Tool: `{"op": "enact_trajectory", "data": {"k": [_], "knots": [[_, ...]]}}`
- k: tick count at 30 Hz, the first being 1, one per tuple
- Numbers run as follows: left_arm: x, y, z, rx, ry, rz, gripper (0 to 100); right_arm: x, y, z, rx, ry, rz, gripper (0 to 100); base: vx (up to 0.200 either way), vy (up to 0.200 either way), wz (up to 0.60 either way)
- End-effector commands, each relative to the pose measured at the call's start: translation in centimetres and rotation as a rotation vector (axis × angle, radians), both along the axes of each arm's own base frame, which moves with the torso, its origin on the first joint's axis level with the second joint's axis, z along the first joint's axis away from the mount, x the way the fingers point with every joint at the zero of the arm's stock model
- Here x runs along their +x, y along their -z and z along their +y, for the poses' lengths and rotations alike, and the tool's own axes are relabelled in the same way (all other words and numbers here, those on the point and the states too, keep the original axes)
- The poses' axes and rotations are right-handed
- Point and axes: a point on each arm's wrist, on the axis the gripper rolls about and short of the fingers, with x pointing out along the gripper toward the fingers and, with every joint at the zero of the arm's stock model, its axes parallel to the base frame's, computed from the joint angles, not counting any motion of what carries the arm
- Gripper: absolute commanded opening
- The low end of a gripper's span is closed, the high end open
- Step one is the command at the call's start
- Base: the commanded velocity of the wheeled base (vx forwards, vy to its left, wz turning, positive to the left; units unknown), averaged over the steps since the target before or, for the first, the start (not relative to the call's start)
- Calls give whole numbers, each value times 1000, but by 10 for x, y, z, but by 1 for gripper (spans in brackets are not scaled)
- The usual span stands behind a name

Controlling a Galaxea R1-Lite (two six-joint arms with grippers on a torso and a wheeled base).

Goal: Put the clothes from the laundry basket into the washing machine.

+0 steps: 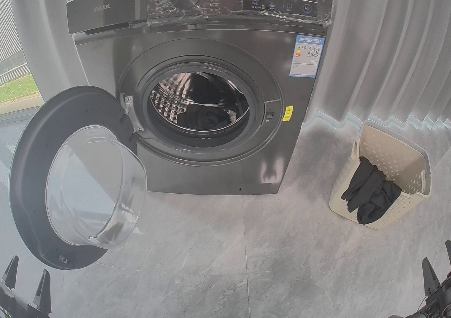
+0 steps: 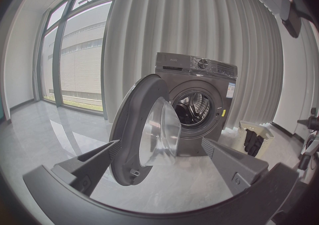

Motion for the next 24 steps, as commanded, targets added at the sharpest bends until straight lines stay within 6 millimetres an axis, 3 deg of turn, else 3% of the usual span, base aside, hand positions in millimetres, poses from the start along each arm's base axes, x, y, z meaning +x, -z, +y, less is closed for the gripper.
{"op": "enact_trajectory", "data": {"k": [1, 6, 17, 24], "knots": [[0, 5, 1, 26, -45, 8, 100, 1, 5, 0, 7, -1, 7, 100, 0, 0, 0], [0, 5, 2, 43, -86, 13, 100, 1, 5, 0, 8, 0, 7, 100, 0, 0, 0], [0, 6, -2, 40, 70, 26, 100, 1, 5, 0, 7, -3, 7, 100, 0, 0, 0], [0, 6, 1, 33, -38, 36, 100, 1, 5, 0, 7, -1, 7, 100, 0, 0, -257]]}}
